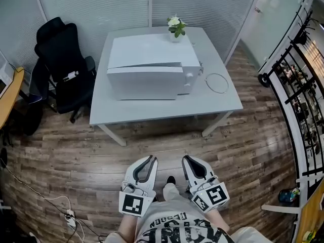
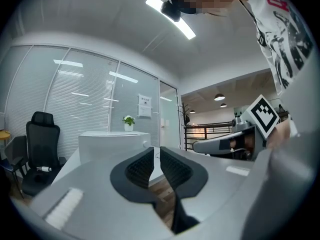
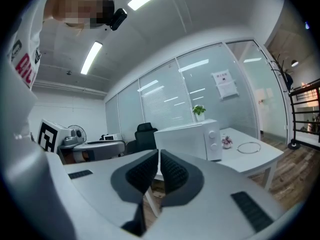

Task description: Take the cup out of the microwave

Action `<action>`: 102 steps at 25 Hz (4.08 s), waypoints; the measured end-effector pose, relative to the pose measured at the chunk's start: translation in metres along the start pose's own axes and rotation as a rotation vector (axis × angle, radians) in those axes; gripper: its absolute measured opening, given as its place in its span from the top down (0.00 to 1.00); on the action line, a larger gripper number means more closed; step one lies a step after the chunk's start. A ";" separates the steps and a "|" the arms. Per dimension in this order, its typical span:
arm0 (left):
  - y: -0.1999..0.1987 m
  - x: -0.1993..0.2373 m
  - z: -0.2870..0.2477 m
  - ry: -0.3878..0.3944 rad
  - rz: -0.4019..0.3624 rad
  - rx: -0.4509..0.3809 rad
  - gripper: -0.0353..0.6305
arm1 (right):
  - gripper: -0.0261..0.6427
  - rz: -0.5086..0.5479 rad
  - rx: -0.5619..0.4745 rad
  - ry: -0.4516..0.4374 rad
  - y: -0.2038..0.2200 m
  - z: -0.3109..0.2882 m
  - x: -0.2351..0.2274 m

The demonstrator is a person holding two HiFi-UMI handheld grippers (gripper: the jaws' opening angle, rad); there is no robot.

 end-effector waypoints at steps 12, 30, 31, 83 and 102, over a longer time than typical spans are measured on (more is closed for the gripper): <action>-0.007 -0.008 -0.067 -0.065 -0.001 -0.006 0.89 | 0.93 -0.003 0.001 -0.041 -0.013 -0.018 -0.074; -0.009 0.048 -0.135 -0.032 0.022 0.007 0.89 | 0.93 -0.027 0.037 -0.002 -0.019 -0.085 -0.118; -0.011 0.055 -0.141 -0.026 0.019 0.004 0.89 | 0.93 -0.024 0.037 -0.005 -0.022 -0.094 -0.118; -0.031 0.146 -0.232 -0.108 0.033 -0.005 0.89 | 0.91 0.080 0.037 -0.036 -0.043 -0.244 -0.203; -0.018 0.108 -0.238 -0.135 0.083 0.038 0.89 | 0.79 0.089 0.075 -0.138 0.003 -0.285 -0.221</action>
Point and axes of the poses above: the fingertips, and each gripper's own axes: z backward along the fingers, x to its left, y out of its underside, the point moved 2 cm from there along z, backward along the fingers, and after that the axes turned 2 degrees about -x, right-handed, at the moved point
